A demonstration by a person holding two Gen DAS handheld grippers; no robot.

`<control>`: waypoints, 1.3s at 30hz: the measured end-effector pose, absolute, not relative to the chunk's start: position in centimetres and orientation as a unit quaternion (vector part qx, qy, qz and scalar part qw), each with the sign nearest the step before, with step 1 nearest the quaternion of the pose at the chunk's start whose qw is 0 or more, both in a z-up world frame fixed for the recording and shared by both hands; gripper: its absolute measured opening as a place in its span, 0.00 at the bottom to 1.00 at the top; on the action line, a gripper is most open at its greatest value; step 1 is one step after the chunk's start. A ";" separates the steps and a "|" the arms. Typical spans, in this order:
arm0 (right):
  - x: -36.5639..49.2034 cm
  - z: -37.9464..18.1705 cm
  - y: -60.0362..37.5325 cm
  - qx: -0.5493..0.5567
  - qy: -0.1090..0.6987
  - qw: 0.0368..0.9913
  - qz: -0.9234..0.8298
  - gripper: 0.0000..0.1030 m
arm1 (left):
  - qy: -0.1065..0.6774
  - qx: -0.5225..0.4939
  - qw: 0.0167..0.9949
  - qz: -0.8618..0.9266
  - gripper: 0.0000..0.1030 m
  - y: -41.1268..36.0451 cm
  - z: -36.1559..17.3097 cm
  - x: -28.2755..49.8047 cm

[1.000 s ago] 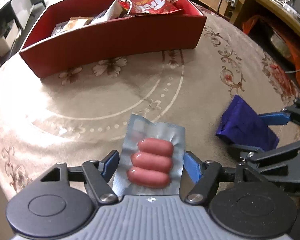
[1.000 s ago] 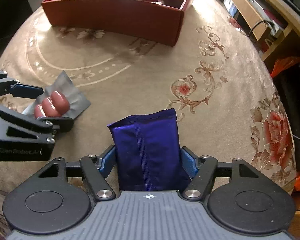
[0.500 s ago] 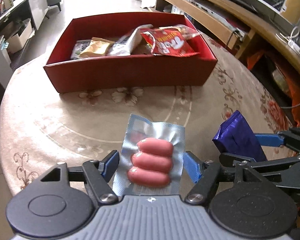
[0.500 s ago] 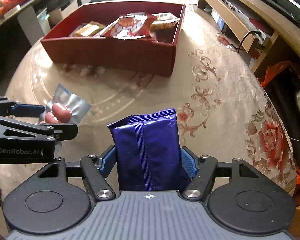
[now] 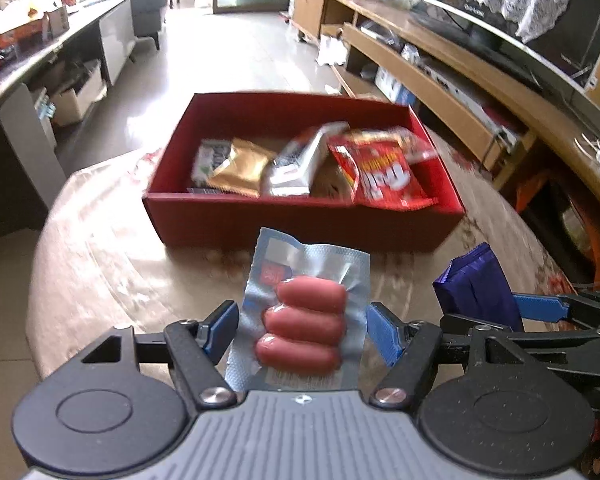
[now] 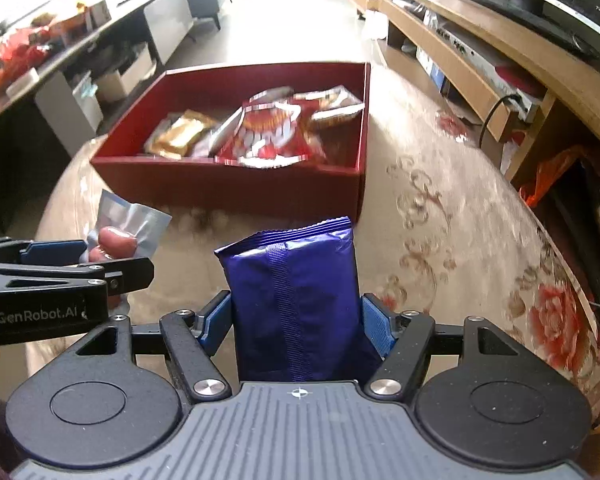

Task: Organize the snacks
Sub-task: 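Lift and carry the sausage pack and blue-purple packet with both tools over the box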

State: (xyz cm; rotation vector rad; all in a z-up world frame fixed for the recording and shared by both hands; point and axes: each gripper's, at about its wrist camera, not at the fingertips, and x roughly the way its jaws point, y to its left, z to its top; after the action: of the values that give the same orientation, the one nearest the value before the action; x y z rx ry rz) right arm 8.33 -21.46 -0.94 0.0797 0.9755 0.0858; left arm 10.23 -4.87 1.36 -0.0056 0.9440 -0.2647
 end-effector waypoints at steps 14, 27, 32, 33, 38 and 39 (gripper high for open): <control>11.4 1.3 -21.4 0.067 0.429 0.900 0.043 0.72 | 0.418 -0.020 0.902 -0.110 0.67 -4.3 3.9 13.2; 15.0 3.0 -22.1 0.090 0.397 0.912 0.045 0.72 | 0.391 -0.017 0.916 -0.087 0.67 -5.1 5.4 17.0; 16.6 3.1 -22.2 0.099 0.392 0.914 0.044 0.72 | 0.384 -0.016 0.920 -0.078 0.67 -5.4 5.6 18.9; 17.1 3.1 -22.3 0.102 0.391 0.914 0.043 0.72 | 0.384 -0.017 0.920 -0.076 0.67 -5.5 5.6 19.3; 18.9 2.4 -22.6 0.114 0.397 0.910 0.041 0.72 | 0.389 -0.014 0.919 -0.064 0.67 -6.1 4.9 21.6; 19.3 2.2 -22.6 0.115 0.398 0.909 0.040 0.72 | 0.391 -0.013 0.918 -0.063 0.67 -6.2 4.7 22.0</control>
State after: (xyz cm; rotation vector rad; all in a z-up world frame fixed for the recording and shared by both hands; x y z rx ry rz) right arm 19.32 -22.59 2.19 0.2368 0.8219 0.0832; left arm 22.03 -6.15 4.65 -0.0268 0.8046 -0.1286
